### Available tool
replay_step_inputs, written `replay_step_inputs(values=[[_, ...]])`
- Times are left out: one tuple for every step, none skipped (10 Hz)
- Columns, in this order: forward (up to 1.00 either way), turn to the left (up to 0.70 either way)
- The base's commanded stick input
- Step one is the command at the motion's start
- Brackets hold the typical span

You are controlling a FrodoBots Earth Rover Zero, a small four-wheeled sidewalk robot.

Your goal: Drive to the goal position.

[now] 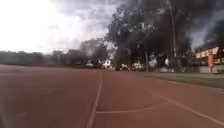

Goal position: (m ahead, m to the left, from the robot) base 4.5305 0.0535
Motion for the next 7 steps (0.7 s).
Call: replay_step_inputs(values=[[0.70, 0.00], [0.70, 0.00], [0.70, 0.00], [0.70, 0.00], [0.70, 0.00], [0.70, 0.00], [0.70, 0.00]])
